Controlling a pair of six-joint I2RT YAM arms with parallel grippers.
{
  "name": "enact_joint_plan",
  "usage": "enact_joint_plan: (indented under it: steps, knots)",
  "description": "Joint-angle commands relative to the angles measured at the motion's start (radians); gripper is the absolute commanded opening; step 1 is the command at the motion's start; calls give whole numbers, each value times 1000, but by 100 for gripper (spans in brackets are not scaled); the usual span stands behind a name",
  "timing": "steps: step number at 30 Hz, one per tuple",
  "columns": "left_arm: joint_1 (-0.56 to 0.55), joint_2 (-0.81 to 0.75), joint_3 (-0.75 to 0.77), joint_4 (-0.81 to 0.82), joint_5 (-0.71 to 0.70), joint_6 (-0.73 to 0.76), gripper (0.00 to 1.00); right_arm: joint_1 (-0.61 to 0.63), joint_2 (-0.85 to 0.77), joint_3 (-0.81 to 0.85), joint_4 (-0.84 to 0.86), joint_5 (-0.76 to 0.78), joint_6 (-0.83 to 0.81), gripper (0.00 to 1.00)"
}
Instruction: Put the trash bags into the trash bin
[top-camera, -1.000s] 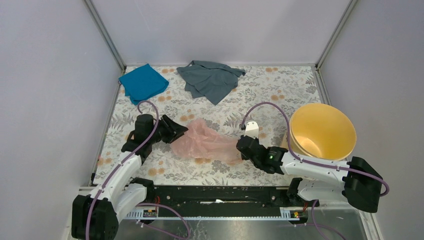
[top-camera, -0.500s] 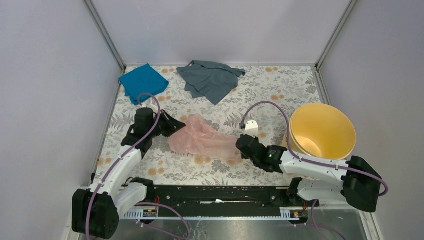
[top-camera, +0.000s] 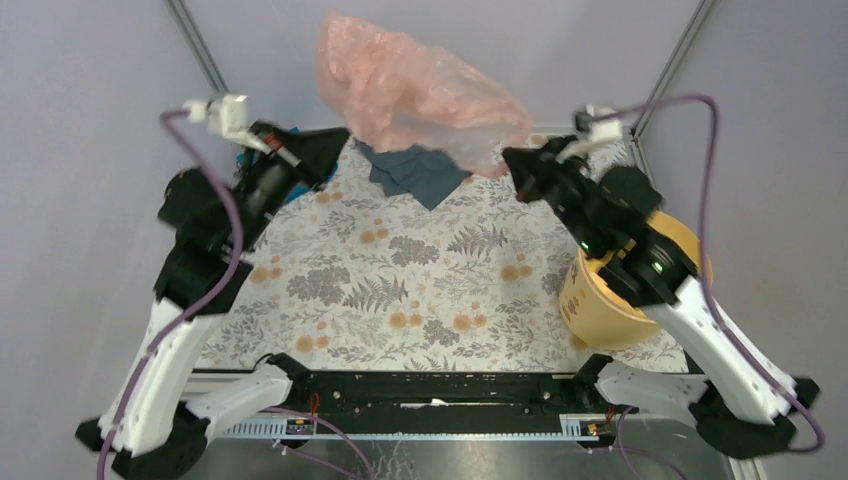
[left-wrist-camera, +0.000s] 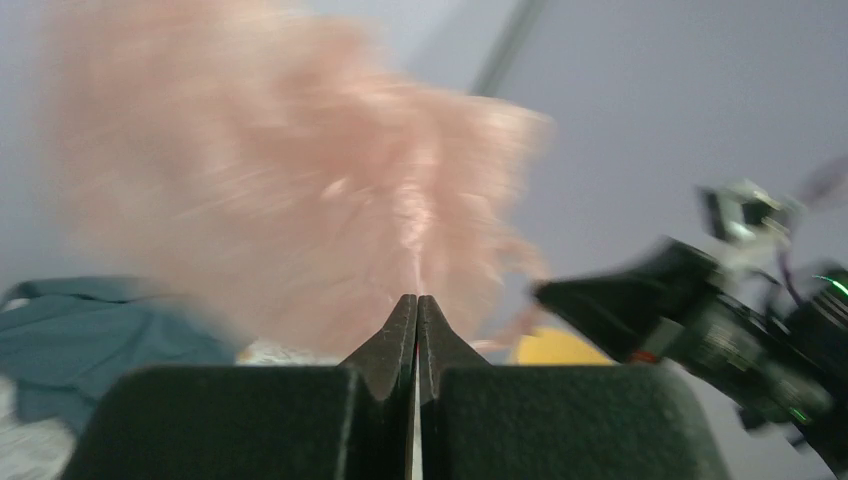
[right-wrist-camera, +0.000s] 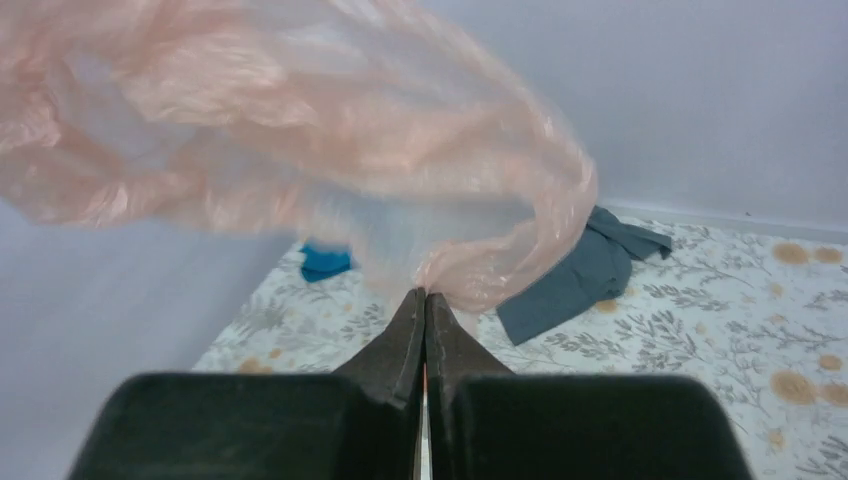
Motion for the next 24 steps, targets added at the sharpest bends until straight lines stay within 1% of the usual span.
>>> enact_joint_plan:
  steps: [1,2,3,5,6,7,8,10,12,14,15,16,17,18,20,22,23,24]
  knots:
    - [29,-105,-387,-149,-351,0,0,2,-100,-378,181,-157,0,0]
    - [45,-108,-489,-184,-369,-41,0,0,-66,-467,178,-145,40,0]
    - [72,-114,-585,-196,-346,-77,0,-2,-17,-543,160,-152,88,0]
    - [138,-156,-745,-165,-243,-133,0,-2,66,-624,121,-203,150,0]
    - [168,-181,-786,-146,-199,-135,0,-3,73,-642,119,-213,165,0]
    - [188,-198,-780,-136,-169,-122,0,-2,55,-645,128,-210,168,0]
    - [200,-206,-742,-131,-148,-100,0,-3,24,-629,148,-201,152,0]
    - [205,-181,-581,-144,-118,-54,0,-3,-9,-517,135,-159,66,0]
    - [204,-127,-370,-172,-56,-2,0,-3,25,-307,53,-122,-23,0]
    - [205,-85,-179,-195,6,32,0,-2,75,-119,-33,-110,-77,0]
    - [204,-79,-121,-196,33,36,0,-3,81,-70,-58,-118,-84,0]
    - [204,-83,-93,-192,50,33,0,-3,74,-60,-61,-129,-82,0]
    - [204,-96,-97,-181,65,24,0,-3,57,-94,-28,-144,-72,0]
    - [205,-114,-129,-165,80,9,7,-3,35,-161,12,-159,-53,0]
    - [205,-151,-244,-146,110,-20,32,-2,2,-326,68,-192,-2,0]
    - [204,-173,-371,-152,127,-39,57,-3,-27,-478,78,-223,60,0]
    - [205,-173,-423,-160,138,-55,66,-2,-50,-548,88,-235,87,0]
    - [205,-167,-498,-163,170,-63,71,-3,-74,-621,105,-242,114,0]
